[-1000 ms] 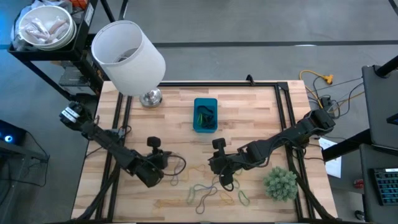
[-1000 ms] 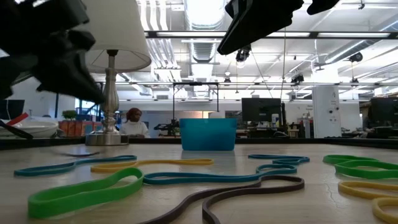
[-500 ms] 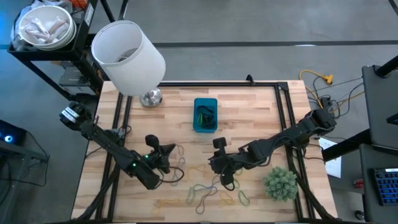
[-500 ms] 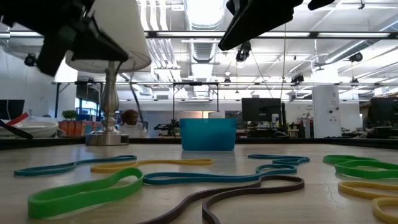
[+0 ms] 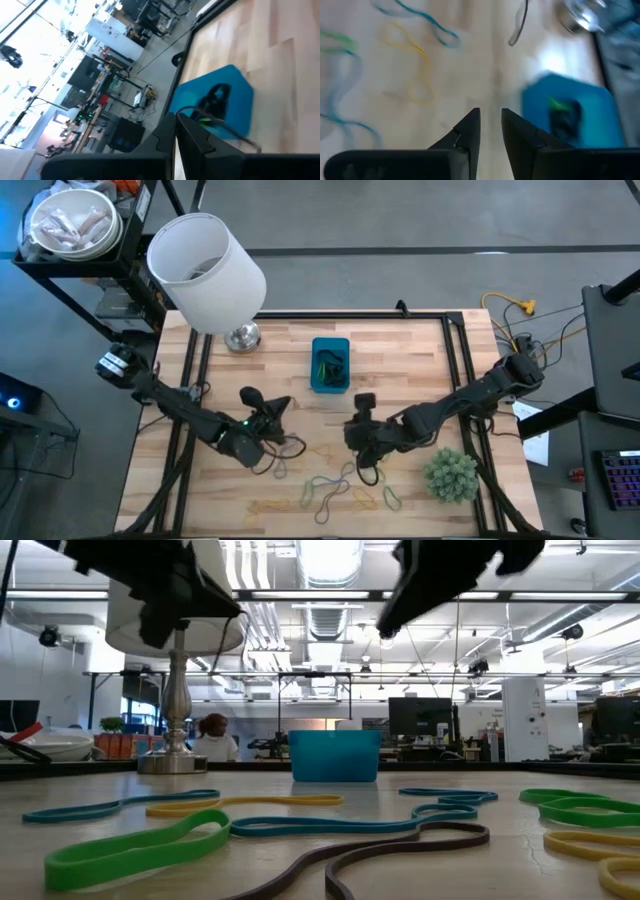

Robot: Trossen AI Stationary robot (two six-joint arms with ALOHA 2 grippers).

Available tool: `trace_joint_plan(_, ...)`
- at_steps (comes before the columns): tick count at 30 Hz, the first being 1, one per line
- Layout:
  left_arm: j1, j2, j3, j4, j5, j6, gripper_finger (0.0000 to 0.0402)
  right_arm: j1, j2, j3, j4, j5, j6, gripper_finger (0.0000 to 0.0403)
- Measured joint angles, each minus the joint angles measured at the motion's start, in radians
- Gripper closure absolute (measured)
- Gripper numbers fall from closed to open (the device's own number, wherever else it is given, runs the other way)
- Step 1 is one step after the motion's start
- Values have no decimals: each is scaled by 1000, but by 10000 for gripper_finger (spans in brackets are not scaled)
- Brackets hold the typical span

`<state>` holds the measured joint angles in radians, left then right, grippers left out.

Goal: Pick and place rubber bands into bin
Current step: Put the violet rubber band into the blue bin

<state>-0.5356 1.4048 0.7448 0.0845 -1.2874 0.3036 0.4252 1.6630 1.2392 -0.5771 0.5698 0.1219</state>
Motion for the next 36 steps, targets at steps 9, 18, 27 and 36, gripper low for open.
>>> trace_joint_plan(9,143,0,2,268,177,270,401,42,-9,-3,-130,132,110,330)
trace_joint_plan(18,297,0,27,456,358,437,401,55,-13,-3,-130,142,103,330)
trace_joint_plan(27,454,12,43,499,504,435,401,55,-13,-3,-130,142,103,330)
trace_joint_plan(36,581,153,72,536,635,357,402,55,-13,-3,-130,141,103,330)
